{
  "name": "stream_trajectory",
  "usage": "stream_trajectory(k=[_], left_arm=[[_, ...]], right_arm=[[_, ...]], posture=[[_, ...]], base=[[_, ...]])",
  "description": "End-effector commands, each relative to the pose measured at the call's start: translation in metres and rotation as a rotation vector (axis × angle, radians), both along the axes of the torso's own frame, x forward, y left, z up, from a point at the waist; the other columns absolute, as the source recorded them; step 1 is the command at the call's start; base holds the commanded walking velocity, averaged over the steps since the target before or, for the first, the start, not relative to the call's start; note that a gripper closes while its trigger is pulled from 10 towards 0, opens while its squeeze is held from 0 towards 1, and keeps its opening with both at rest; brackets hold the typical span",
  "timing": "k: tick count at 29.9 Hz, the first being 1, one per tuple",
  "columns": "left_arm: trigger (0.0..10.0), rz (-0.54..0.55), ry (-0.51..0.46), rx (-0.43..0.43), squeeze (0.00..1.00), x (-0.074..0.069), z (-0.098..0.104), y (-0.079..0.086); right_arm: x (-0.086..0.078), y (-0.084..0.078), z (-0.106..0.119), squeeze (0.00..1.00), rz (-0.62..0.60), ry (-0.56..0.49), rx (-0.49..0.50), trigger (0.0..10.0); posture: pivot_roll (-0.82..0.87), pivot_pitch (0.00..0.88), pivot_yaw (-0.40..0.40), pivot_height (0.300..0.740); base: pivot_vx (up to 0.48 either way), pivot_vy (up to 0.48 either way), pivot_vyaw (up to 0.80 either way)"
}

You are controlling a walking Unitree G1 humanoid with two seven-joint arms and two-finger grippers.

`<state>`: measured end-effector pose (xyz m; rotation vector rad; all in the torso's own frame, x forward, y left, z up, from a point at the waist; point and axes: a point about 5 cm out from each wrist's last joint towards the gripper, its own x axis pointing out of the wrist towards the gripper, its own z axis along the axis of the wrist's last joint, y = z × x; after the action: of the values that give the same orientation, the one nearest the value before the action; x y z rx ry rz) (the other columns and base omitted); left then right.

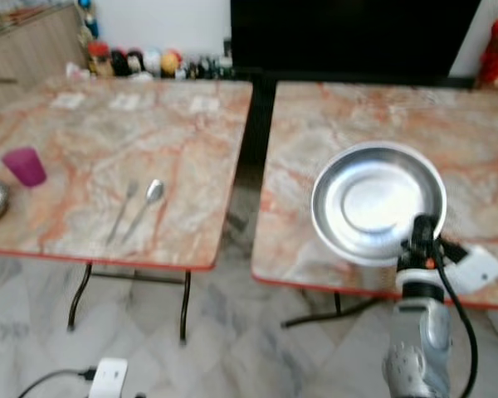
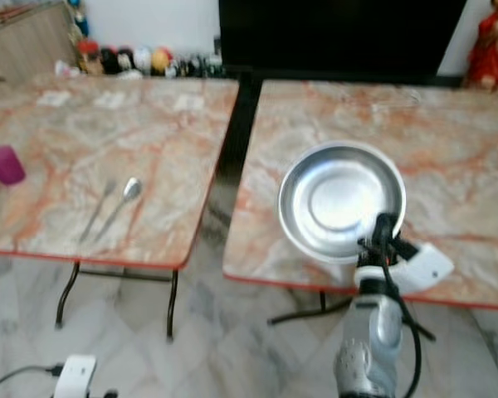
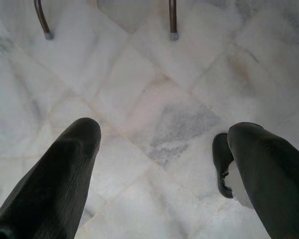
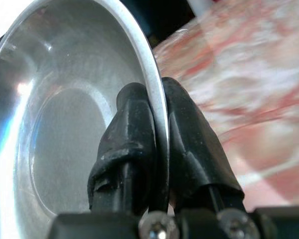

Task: Setting the table

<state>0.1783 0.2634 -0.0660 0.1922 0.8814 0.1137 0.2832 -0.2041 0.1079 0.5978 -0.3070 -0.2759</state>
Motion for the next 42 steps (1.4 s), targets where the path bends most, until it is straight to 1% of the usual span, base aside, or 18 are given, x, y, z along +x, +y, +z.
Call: stream_trajectory(k=[1,5,13,16,19,21,26,30,36,42], left_arm=[[10.0,-0.024,0.03,-0.007,0.0,-0.005,-0.005,-0.007],[10.0,-0.017,0.038,-0.012,0.0,-0.008,-0.007,-0.008],[10.0,-0.017,0.05,-0.015,0.0,-0.01,-0.009,-0.009],[10.0,-0.013,0.052,-0.014,0.0,-0.011,-0.008,-0.007],[10.0,-0.003,0.054,-0.01,0.0,-0.012,-0.007,-0.001],[10.0,0.01,0.05,-0.009,0.0,-0.013,-0.006,0.003],[10.0,0.014,0.048,-0.017,0.0,-0.013,-0.005,0.005],[10.0,0.024,0.045,-0.034,0.0,-0.013,-0.007,-0.001],[10.0,0.04,0.043,-0.058,0.0,-0.016,-0.01,-0.007],[10.0,0.059,0.053,-0.063,0.0,-0.022,-0.012,-0.003]], right_arm=[[-0.002,-0.002,0.0,0.0,-0.036,-0.018,0.053,10.0],[-0.002,-0.003,0.003,0.0,-0.037,-0.037,0.044,10.0],[-0.001,-0.004,0.002,0.0,-0.037,-0.037,0.046,10.0],[0.001,-0.002,0.002,0.0,-0.033,-0.037,0.05,10.0],[0.002,0.002,0.004,0.0,-0.029,-0.046,0.054,10.0],[0.002,0.001,0.006,0.0,-0.022,-0.049,0.034,10.0],[0.002,-0.003,0.007,0.0,-0.032,-0.048,0.025,10.0],[0.002,-0.006,0.007,0.0,-0.039,-0.047,0.021,10.0],[0.003,-0.004,0.007,0.0,-0.027,-0.038,0.017,10.0],[0.004,-0.003,0.007,0.0,-0.019,-0.035,0.016,10.0]], posture=[[0.05,0.0,0.028,0.74],[0.04,0.0,0.023,0.74],[0.06,0.0,0.015,0.74],[0.05,0.0,0.02,0.74],[0.04,0.0,0.021,0.74],[0.03,0.0,0.022,0.74],[0.03,0.0,0.018,0.74],[0.03,0.0,0.005,0.74],[0.03,0.0,-0.007,0.74],[0.03,0.002,-0.011,0.74]], base=[[0.0,-0.435,0.0],[0.0,-0.435,0.0],[0.0,-0.436,0.0],[0.0,-0.435,0.0],[0.0,-0.436,0.0],[0.0,-0.439,0.0],[0.0,-0.433,0.0],[0.0,0.0,0.0],[0.0,0.0,0.0],[0.0,0.0,0.0]])
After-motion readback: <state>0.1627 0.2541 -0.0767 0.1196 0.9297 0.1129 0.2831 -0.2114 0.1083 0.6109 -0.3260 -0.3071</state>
